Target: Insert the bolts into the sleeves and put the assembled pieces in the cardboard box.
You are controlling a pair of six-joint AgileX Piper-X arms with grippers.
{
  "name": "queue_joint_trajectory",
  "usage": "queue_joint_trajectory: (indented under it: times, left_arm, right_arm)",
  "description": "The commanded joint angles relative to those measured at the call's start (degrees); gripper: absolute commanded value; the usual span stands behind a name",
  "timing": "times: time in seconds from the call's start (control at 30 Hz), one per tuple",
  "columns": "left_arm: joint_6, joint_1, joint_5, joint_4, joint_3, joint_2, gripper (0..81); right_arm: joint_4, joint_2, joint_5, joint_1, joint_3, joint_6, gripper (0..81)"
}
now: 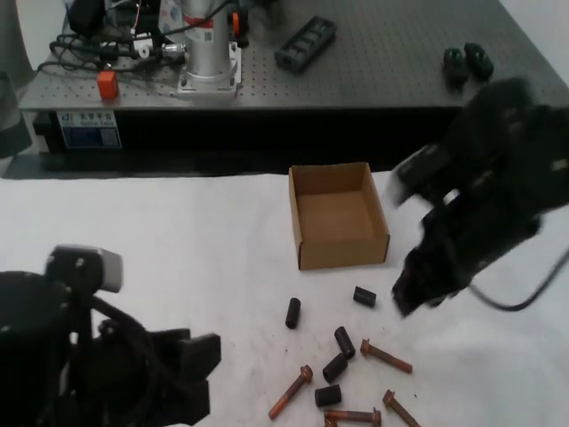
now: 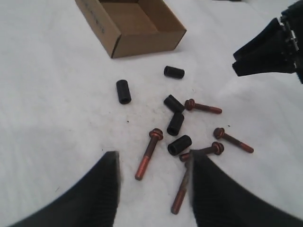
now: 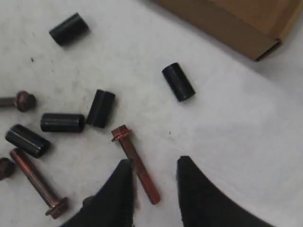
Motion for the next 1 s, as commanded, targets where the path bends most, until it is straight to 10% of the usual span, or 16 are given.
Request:
queue_joint_trajectory:
  times: [0.0, 0.5, 0.7, 0.97]
  left_arm:
    - [0.74, -0.05, 0.81, -0.96, -0.7, -0.14, 33.6]
    - [2.38, -0.05, 3.36, -0.96, -0.7, 1.05, 33.6]
    - [3.4, -0.05, 6.12, -0.96, -0.7, 1.31, 33.6]
    - [12.42, -0.05, 8.75, 3.28, -8.41, 15.66, 26.4]
  right_arm:
    - [1.31, 2.63, 3.11, 1.63, -1.37, -3.1, 23.2]
    - [-3.45, 14.39, 13.29, 8.17, -1.35, -5.12, 22.9]
    - [-4.99, 14.83, 13.23, 8.48, -1.35, -5.12, 0.6]
    - [-4.92, 9.58, 12.54, 4.13, -1.22, 2.69, 2.2]
